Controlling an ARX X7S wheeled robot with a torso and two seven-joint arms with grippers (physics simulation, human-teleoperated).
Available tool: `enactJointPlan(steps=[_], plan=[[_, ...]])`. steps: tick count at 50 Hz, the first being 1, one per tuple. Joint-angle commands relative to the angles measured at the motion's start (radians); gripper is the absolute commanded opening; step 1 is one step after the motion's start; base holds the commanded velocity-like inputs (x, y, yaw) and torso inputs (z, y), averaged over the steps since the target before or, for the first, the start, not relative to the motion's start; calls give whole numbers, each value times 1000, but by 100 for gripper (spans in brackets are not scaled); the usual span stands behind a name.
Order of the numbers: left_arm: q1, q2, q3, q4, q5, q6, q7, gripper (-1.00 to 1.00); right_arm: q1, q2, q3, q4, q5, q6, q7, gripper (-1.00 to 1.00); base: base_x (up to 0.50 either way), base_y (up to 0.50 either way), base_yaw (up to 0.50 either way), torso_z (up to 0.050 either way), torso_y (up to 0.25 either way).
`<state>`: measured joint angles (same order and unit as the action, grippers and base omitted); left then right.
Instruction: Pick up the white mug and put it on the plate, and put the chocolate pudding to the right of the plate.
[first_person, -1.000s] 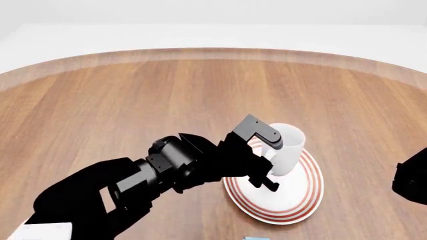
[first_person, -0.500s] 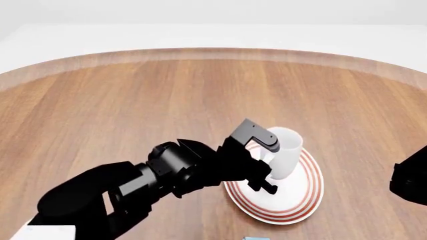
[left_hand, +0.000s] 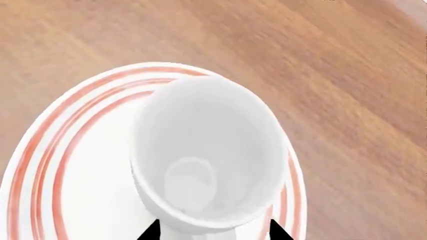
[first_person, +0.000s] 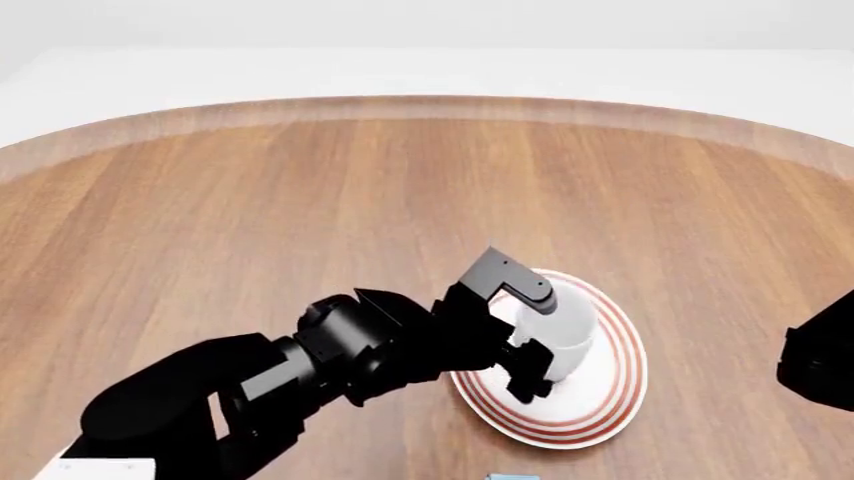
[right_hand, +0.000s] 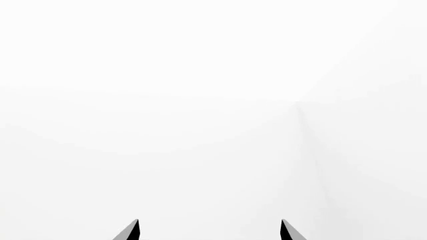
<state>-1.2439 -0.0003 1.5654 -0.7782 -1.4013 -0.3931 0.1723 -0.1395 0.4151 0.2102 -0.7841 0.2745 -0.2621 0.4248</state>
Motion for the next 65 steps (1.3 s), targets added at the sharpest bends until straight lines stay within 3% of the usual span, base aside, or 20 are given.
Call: enactJointPlan(steps=[1, 22, 37, 65], plan=[[8, 0, -6, -5, 14, 4, -9, 100, -1, 2, -4, 1, -1, -1, 2, 100, 0, 0, 0, 0, 0], [6, -2, -13, 74, 5, 5, -63, 100, 0, 4, -20, -4, -10, 2, 8, 100, 0, 0, 0, 0, 0], [-40, -164, -44, 374, -32, -31, -222, 100, -11, 3, -37, -17, -25, 2, 9, 100, 0, 0, 0, 0, 0], [-134, -321, -101, 727, -86, -75, -375, 100, -15, 14, -42, -57, -26, 25, 21, 100, 0, 0, 0, 0, 0]])
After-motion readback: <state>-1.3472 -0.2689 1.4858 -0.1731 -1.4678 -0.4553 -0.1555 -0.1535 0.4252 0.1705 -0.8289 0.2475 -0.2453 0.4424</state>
